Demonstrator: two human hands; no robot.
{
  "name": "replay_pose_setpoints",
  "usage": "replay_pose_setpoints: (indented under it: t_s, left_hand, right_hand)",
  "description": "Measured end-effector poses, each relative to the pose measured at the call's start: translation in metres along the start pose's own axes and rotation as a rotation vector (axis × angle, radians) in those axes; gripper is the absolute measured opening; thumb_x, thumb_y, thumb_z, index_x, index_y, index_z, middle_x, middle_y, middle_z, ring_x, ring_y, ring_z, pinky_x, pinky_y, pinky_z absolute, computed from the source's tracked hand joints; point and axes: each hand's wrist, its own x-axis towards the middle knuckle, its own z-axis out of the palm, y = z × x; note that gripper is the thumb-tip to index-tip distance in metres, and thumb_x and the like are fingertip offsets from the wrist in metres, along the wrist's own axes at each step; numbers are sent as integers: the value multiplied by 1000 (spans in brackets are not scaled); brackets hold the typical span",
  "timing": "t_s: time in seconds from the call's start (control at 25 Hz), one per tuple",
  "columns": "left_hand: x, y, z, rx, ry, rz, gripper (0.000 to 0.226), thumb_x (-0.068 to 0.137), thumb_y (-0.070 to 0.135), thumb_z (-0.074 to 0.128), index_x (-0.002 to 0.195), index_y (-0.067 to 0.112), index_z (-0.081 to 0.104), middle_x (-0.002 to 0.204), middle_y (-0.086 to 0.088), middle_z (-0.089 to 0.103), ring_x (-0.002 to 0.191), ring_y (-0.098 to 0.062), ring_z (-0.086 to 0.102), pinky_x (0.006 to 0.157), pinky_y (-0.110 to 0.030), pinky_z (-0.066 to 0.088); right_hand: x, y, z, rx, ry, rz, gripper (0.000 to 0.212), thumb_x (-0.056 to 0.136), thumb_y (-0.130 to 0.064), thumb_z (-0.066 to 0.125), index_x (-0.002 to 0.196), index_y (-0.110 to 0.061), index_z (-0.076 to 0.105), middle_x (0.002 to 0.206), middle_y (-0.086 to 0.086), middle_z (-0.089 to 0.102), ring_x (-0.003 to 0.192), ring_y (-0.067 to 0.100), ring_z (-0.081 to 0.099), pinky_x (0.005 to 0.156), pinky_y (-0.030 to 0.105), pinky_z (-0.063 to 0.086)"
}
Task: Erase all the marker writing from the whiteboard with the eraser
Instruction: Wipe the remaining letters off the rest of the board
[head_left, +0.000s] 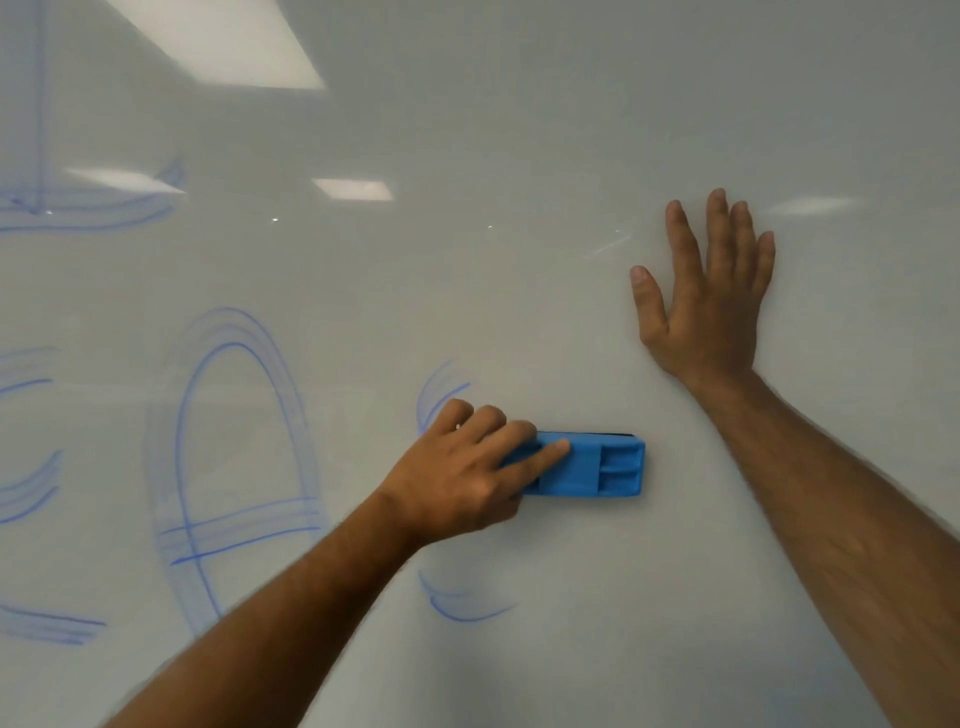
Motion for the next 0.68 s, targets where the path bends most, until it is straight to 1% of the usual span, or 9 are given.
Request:
replay_pose_setpoints:
  t_s: [0.08, 0.24, 0.36, 0.44, 0.48, 0.52, 0.6, 0.68]
  left_hand:
    - [2, -4, -1, 39, 30, -48, 47, 85, 21, 63, 132, 18, 68, 106, -6, 69, 82, -27, 56, 69, -39, 40]
    - [13, -32, -11, 141, 89, -275, 55, 78, 26, 70, 132, 20, 68, 108, -6, 69, 87, -27, 52, 70, -39, 34]
    - [10, -58, -21, 199, 106, -442, 59, 79, 33, 70, 136, 21, 64, 114, -8, 67, 92, -27, 49, 73, -39, 31]
    - [3, -68, -26, 196, 110, -475, 60, 81, 34, 72, 138, 19, 62, 115, -9, 66, 93, -28, 50, 74, -39, 30]
    - [-1, -70, -28, 187, 105, -434, 60, 81, 33, 73, 138, 20, 61, 115, -9, 66, 92, -28, 51, 74, -39, 32]
    - [-7, -68, -29, 163, 94, -350, 61, 81, 30, 74, 139, 21, 59, 113, -9, 67, 90, -28, 53, 74, -39, 34]
    - [-22, -56, -31, 84, 43, -121, 56, 83, 28, 70, 138, 21, 61, 111, -8, 69, 87, -28, 56, 74, -39, 39]
    - [-40, -39, -31, 10, -15, 74, 46, 89, 24, 66, 134, 20, 66, 109, -6, 70, 84, -27, 59, 74, -38, 43]
  right_hand:
    - [0, 0, 0, -5, 9, 0, 65, 105, -56, 32, 159, -19, 33, 165, 20, 25, 152, 41, 21, 122, 62, 13]
    - [0, 0, 0, -4, 25, -7, 64, 106, -54, 33, 158, -19, 34, 164, 21, 26, 151, 42, 23, 122, 63, 14]
    - [0, -1, -1, -1, 21, 0, 64, 105, -55, 32, 158, -19, 33, 164, 21, 26, 152, 42, 22, 121, 63, 14]
    - [-1, -1, -2, 5, 5, 0, 66, 105, -57, 31, 159, -19, 32, 165, 20, 25, 152, 42, 21, 122, 63, 13]
    - [-1, -2, -2, 9, -4, -2, 68, 104, -59, 32, 159, -19, 32, 165, 20, 24, 152, 42, 20, 122, 63, 13]
    - [-1, -2, -3, 14, -13, -4, 70, 102, -61, 32, 159, -19, 32, 165, 20, 23, 153, 42, 19, 122, 63, 11]
    - [-1, -2, -4, 26, -27, -13, 74, 100, -65, 34, 159, -19, 32, 166, 21, 22, 153, 42, 17, 122, 63, 9]
    - [-3, -3, -5, 28, -35, -21, 75, 100, -66, 34, 158, -19, 32, 166, 21, 21, 153, 43, 16, 122, 64, 9]
